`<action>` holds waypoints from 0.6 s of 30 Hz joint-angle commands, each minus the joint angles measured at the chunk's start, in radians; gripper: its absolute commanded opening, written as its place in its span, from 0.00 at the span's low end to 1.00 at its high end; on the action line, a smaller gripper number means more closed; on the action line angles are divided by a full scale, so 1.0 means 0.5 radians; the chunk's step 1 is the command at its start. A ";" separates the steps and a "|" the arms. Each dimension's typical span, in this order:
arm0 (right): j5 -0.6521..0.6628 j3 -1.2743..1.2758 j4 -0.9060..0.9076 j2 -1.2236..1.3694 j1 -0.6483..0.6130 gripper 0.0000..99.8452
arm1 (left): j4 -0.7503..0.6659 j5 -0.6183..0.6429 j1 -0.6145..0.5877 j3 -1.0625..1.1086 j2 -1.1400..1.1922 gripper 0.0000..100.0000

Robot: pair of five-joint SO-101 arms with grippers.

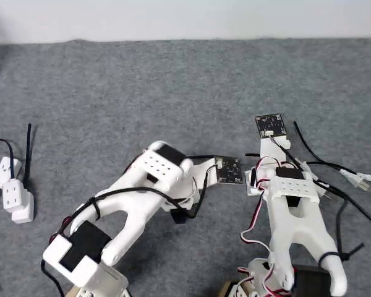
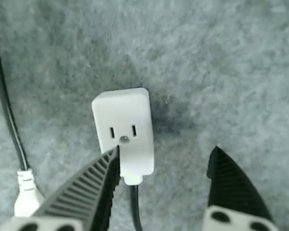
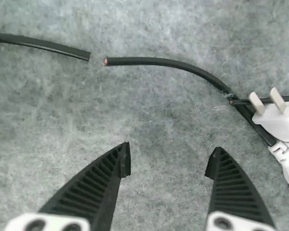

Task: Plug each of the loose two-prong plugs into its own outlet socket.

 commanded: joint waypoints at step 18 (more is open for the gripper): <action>0.025 -0.021 -0.038 -0.063 0.026 0.25 | -0.123 0.123 0.034 0.008 0.264 0.28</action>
